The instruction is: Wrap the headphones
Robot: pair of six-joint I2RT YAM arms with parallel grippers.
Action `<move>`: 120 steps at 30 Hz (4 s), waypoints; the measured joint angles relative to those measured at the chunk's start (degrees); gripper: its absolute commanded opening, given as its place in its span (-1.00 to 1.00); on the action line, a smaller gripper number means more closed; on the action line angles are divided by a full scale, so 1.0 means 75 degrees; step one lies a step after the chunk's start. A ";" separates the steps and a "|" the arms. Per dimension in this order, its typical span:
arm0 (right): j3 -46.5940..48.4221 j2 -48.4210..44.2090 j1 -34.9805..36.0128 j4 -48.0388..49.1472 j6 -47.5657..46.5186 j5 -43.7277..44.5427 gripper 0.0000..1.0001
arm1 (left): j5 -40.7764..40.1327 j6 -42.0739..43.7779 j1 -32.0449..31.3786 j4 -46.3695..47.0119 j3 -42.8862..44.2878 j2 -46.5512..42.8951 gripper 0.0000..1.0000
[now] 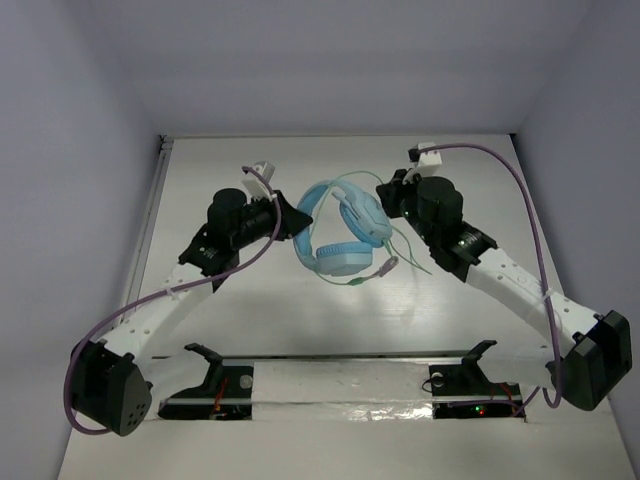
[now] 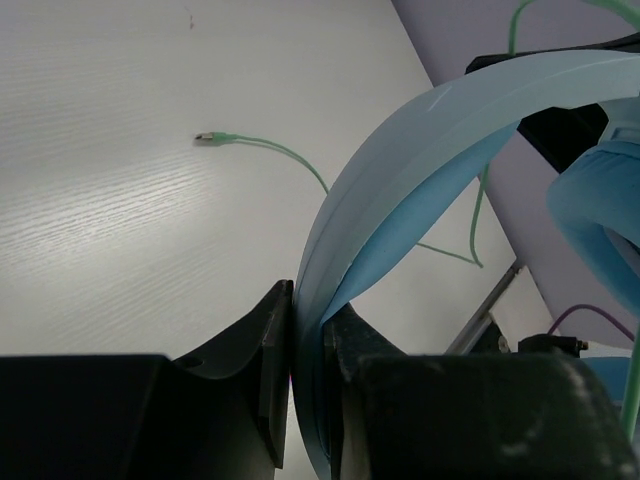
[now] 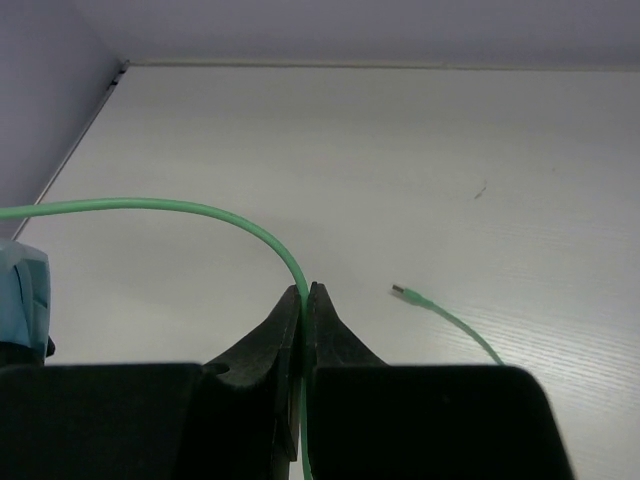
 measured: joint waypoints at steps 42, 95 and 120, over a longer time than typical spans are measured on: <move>-0.3075 0.2299 0.0000 0.4957 0.1670 -0.5045 -0.32 | -0.0152 0.0172 0.1139 -0.2407 0.4010 0.0490 -1.00; 0.3535 0.1818 0.3503 -0.5432 -0.0527 0.1545 -0.97 | -0.6907 0.0364 -0.1480 -0.1521 0.0117 0.1326 -1.00; 0.2926 0.2107 0.2489 -0.2990 -0.3139 0.3375 -0.53 | -0.4776 0.1478 -0.1970 -0.3634 0.0775 -0.0428 -1.00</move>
